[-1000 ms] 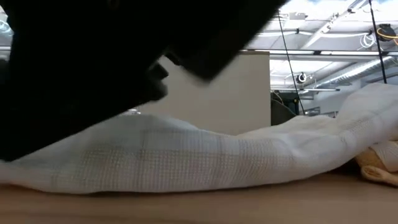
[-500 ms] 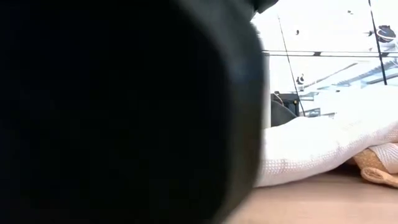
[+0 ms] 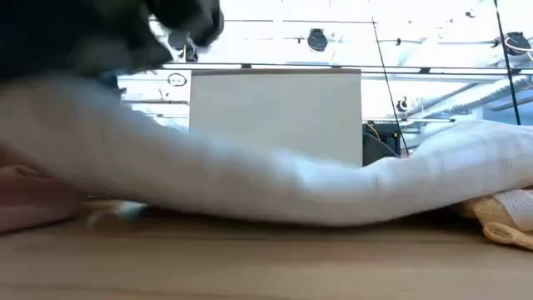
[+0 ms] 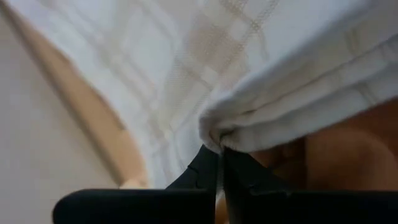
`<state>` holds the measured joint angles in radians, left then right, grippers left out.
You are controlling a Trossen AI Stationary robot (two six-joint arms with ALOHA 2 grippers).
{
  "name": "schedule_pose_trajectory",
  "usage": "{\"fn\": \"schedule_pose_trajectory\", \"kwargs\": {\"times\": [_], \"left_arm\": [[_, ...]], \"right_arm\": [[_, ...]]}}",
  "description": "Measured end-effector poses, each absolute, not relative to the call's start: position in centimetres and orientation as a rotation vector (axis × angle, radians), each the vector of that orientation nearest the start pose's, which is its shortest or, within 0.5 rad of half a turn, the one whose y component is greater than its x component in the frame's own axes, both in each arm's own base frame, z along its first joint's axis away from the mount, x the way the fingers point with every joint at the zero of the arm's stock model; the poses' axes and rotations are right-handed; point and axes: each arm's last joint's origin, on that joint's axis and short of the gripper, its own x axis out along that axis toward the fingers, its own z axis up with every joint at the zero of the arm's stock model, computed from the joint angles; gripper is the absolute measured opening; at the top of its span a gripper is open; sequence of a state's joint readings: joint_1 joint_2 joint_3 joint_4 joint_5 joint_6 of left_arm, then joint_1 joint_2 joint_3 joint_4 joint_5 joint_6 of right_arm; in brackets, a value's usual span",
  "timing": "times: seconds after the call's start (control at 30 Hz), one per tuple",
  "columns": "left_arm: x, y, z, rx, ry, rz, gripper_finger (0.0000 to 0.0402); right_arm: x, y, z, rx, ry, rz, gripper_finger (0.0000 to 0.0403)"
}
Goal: Fold towel
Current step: Fold the white patterned towel
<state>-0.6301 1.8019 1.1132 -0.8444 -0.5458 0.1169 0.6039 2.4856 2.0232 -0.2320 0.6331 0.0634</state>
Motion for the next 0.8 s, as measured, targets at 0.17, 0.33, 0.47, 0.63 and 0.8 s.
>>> {"fn": "schedule_pose_trajectory", "kwargs": {"times": [0.17, 0.33, 0.47, 0.63, 0.8], "left_arm": [[25.5, -17.1, 18.5, 0.988, 1.141, -0.044, 0.0005], [26.1, -17.2, 20.8, 0.988, 0.973, -0.007, 0.0005], [27.4, -17.1, 20.9, 1.012, 0.903, -0.026, 0.0005], [29.1, -15.7, 20.7, 0.972, 0.899, -0.027, 0.0005], [30.3, -14.3, 19.7, 0.892, 0.965, -0.152, 0.0005]], "right_arm": [[45.1, 30.6, 16.1, -0.325, 0.552, -0.094, 0.0001], [44.2, 31.5, 16.4, -0.267, 0.545, -0.151, 0.0], [43.4, 32.2, 16.4, -0.226, 0.519, -0.22, 0.0], [42.6, 32.7, 16.3, -0.171, 0.499, -0.296, 0.0], [41.3, 33.3, 15.9, -0.103, 0.507, -0.35, 0.0003]]}}
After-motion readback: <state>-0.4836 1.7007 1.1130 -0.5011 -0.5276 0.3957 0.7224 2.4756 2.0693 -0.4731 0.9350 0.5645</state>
